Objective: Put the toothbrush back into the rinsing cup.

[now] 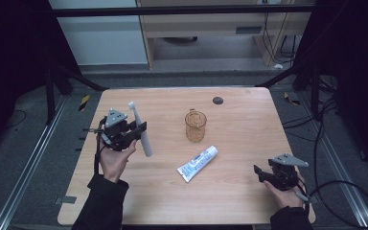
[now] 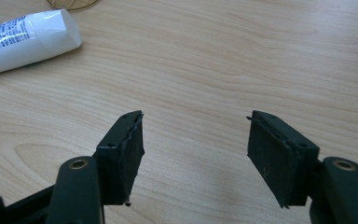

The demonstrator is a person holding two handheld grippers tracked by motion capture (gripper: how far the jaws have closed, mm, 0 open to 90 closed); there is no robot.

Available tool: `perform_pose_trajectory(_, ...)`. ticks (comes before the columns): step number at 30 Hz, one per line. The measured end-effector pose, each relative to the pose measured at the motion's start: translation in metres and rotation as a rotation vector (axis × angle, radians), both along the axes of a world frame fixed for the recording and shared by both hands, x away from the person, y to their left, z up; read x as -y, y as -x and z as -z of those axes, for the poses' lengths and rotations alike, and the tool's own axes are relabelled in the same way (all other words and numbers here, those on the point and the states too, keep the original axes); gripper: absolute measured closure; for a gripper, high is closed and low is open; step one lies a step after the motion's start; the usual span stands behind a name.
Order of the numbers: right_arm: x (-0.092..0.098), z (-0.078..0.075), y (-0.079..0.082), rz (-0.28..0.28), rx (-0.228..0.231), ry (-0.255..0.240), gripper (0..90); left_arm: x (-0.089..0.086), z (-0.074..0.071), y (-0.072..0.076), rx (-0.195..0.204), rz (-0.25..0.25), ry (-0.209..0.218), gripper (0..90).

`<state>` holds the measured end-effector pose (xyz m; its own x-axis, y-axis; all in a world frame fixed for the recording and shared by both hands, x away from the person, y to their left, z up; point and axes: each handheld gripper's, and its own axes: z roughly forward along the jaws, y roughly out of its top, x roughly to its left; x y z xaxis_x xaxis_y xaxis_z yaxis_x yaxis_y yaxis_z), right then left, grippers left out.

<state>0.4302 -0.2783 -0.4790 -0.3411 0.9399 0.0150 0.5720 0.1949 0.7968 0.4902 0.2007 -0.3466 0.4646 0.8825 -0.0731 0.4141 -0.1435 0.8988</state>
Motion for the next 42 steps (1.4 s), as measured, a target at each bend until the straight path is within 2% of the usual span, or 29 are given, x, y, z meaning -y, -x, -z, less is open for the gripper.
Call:
perform_pose_trajectory(12, 0.0, -0.001, 0.0, -0.003, 0.016, 0.001, 35.1, 0.018, -0.007, -0.013, 0.06, 0.004, 0.032, 68.6)
perform_pose_trajectory(21, -0.003, 0.0, -0.001, -0.002, 0.017, 0.003, 34.4, 0.032, -0.014, -0.031, 0.088, 0.002, 0.055, 68.6)
perform_pose_trajectory(30, -0.002, 0.0, -0.001, -0.003, 0.019, 0.0, 34.3, 0.055, -0.024, -0.048, 0.119, 0.014, 0.052, 68.6)
perform_pose_trajectory(42, -0.001, 0.0, -0.001, -0.003, 0.013, -0.014, 34.4, 0.087, -0.033, -0.067, 0.161, 0.031, 0.076, 68.6)
